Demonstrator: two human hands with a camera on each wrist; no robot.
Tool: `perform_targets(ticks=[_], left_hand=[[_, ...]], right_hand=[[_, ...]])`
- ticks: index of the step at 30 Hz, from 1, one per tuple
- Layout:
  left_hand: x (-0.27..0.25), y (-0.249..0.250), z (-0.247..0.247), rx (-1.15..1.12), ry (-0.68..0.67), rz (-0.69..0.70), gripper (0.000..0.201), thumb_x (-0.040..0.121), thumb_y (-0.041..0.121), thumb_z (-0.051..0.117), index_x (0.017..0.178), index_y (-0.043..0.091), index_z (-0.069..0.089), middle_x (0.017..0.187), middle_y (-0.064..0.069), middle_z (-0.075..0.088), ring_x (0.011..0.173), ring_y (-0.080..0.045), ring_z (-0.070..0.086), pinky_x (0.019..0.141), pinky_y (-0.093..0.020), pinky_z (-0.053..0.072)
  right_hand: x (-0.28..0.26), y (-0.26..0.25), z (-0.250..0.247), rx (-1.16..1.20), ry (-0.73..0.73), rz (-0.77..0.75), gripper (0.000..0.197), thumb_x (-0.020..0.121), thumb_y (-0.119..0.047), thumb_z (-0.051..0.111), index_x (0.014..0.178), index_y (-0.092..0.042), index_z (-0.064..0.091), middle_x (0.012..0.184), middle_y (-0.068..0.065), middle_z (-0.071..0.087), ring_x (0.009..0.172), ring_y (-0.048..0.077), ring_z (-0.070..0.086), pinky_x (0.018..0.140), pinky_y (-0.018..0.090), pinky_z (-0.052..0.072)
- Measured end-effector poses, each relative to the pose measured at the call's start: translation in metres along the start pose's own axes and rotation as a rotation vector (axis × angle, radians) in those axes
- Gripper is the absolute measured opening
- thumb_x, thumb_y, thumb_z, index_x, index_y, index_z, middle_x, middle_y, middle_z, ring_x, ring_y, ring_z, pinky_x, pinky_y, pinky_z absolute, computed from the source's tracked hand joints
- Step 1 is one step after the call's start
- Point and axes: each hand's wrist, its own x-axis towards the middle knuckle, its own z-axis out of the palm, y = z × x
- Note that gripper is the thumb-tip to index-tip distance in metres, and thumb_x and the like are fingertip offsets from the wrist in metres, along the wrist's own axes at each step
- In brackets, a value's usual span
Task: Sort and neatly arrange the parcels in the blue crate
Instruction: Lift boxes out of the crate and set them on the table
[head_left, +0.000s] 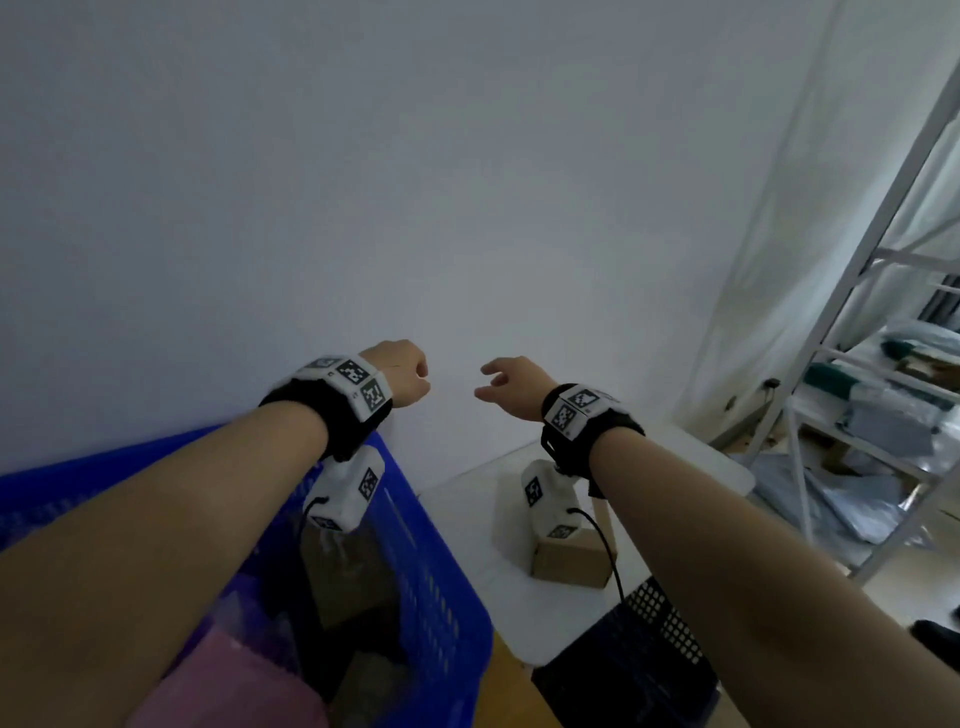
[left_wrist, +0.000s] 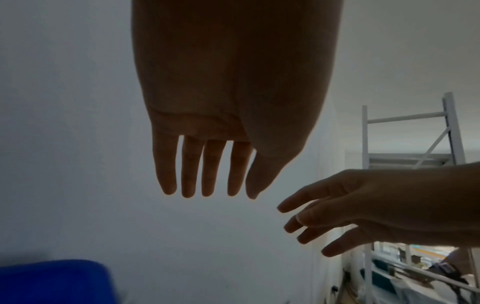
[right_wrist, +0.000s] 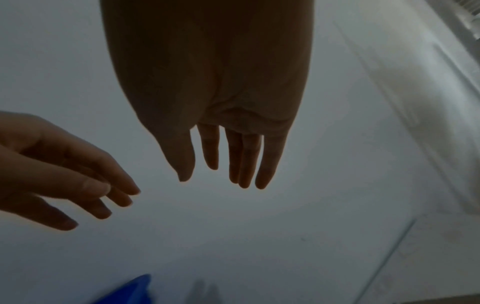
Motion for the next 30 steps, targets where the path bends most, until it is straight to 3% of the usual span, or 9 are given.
perform_targets(ticks=[11, 14, 25, 27, 30], left_hand=[[-0.107, -0.123, -0.001, -0.011, 0.008, -0.176, 0.034, 0.092, 0.025, 0.054, 0.121, 0.007, 0.063, 0.124, -0.013, 0.062, 0.111, -0.029, 0.060, 0.087, -0.030, 0.046], [-0.128, -0.146, 0.008, -0.031, -0.002, -0.213, 0.032, 0.092, 0.024, 0.055, 0.116, 0.005, 0.065, 0.122, -0.014, 0.064, 0.110, -0.029, 0.060, 0.090, -0.033, 0.047], [-0.144, -0.203, 0.066, -0.157, -0.083, -0.338, 0.032, 0.091, 0.026, 0.057, 0.117, 0.009, 0.065, 0.125, -0.012, 0.062, 0.114, -0.028, 0.058, 0.093, -0.033, 0.045], [-0.138, -0.207, 0.079, -0.179, -0.115, -0.355, 0.032, 0.092, 0.026, 0.056, 0.118, 0.009, 0.064, 0.126, -0.011, 0.061, 0.115, -0.027, 0.057, 0.094, -0.033, 0.045], [-0.124, -0.211, 0.094, -0.184, -0.157, -0.369, 0.033, 0.093, 0.027, 0.056, 0.120, 0.009, 0.063, 0.128, -0.009, 0.059, 0.114, -0.027, 0.057, 0.092, -0.033, 0.046]], right_hand=[[-0.036, -0.096, 0.088, 0.000, -0.109, -0.144, 0.048, 0.091, -0.027, 0.060, 0.134, -0.010, 0.050, 0.130, 0.014, 0.058, 0.116, 0.027, 0.058, 0.098, 0.032, 0.045], [-0.042, -0.113, 0.111, -0.039, -0.147, -0.178, 0.050, 0.091, -0.028, 0.059, 0.136, -0.007, 0.049, 0.130, 0.015, 0.058, 0.117, 0.028, 0.057, 0.097, 0.031, 0.043], [-0.032, -0.117, 0.191, -0.155, -0.309, -0.116, 0.051, 0.091, -0.022, 0.060, 0.137, -0.005, 0.046, 0.139, 0.014, 0.051, 0.127, 0.027, 0.050, 0.105, 0.033, 0.039], [-0.026, -0.115, 0.201, -0.196, -0.347, -0.095, 0.047, 0.093, -0.022, 0.058, 0.135, -0.002, 0.048, 0.136, 0.014, 0.052, 0.126, 0.029, 0.050, 0.101, 0.034, 0.040], [-0.015, -0.110, 0.216, -0.240, -0.403, -0.064, 0.029, 0.095, -0.021, 0.053, 0.112, 0.001, 0.060, 0.112, 0.018, 0.062, 0.109, 0.031, 0.059, 0.082, 0.033, 0.046]])
